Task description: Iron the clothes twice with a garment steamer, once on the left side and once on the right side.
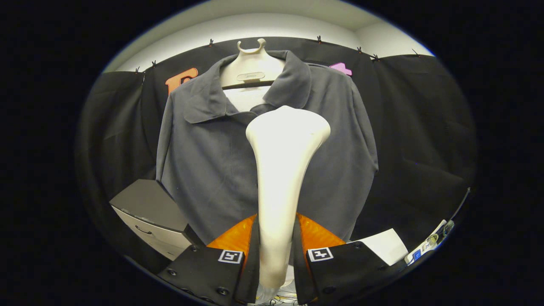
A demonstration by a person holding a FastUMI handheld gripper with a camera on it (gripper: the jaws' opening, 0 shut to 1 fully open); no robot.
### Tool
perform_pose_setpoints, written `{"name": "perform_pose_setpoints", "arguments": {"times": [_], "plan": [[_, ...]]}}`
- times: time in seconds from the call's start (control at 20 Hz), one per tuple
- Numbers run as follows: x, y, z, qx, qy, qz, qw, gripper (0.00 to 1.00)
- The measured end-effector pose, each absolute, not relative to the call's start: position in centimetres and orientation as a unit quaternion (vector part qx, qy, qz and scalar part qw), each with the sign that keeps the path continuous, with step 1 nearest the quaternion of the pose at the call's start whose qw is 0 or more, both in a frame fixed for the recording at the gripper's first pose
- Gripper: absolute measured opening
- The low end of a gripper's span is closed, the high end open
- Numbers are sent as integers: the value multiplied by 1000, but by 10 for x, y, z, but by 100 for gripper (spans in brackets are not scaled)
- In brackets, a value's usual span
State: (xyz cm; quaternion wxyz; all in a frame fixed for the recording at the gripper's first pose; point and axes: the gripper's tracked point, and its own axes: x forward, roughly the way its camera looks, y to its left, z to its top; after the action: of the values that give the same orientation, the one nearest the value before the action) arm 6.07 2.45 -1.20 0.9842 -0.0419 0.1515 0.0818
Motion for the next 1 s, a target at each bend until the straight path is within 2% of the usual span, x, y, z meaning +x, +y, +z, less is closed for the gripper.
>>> {"name": "perform_pose_setpoints", "arguments": {"times": [0.55,1.0], "plan": [[85,-26,1,-39,152,54,986,42],[83,-38,-40,-26,199,51,978,42]]}}
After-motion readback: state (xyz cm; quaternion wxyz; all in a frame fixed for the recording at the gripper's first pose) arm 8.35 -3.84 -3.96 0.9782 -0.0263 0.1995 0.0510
